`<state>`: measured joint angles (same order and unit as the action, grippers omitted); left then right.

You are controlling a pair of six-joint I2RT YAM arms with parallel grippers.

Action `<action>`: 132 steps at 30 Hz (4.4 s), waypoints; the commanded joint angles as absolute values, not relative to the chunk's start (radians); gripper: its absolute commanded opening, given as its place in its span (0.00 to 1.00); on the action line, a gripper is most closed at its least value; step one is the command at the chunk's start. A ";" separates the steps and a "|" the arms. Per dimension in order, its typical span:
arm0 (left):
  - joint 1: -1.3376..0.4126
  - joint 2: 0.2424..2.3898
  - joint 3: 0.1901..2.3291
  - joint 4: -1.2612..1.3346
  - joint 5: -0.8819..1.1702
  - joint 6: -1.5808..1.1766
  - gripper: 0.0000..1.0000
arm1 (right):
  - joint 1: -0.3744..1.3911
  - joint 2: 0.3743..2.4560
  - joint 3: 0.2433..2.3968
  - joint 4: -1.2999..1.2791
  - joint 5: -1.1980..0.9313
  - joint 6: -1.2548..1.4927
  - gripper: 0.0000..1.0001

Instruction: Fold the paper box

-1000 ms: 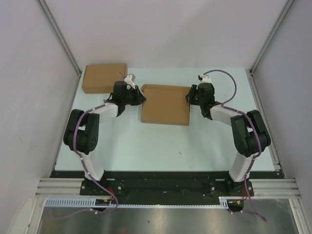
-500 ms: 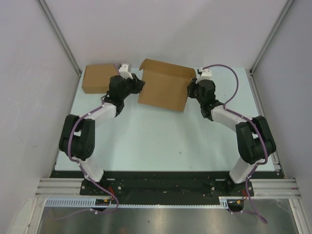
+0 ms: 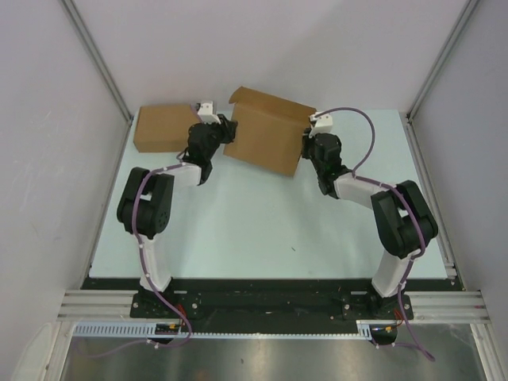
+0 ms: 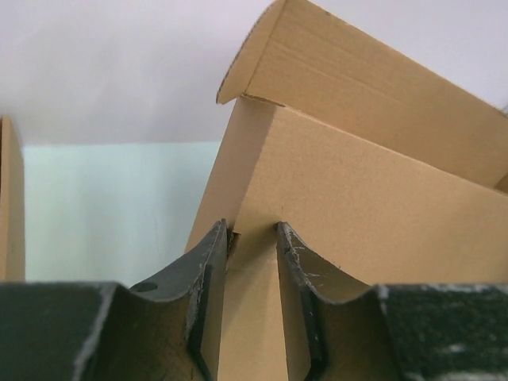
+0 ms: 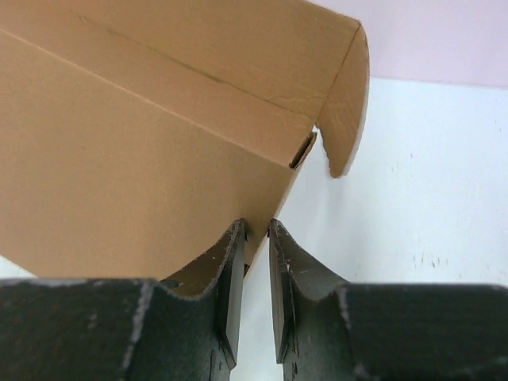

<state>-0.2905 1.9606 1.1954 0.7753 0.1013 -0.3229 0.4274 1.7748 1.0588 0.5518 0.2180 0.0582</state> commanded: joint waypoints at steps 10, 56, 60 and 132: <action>-0.399 1.918 0.999 0.899 0.138 -0.430 0.36 | 0.538 1.781 1.029 0.738 0.172 0.011 0.22; -0.485 1.559 0.658 0.899 -0.061 -0.364 0.49 | 0.673 1.539 0.790 0.698 0.411 -0.021 0.28; -0.520 1.569 0.615 0.954 -0.078 -0.361 0.45 | 0.687 1.543 0.755 0.721 0.416 -0.012 0.27; -0.433 1.809 0.943 0.626 0.164 -0.485 0.22 | 0.362 1.804 1.046 0.422 -0.071 0.333 0.23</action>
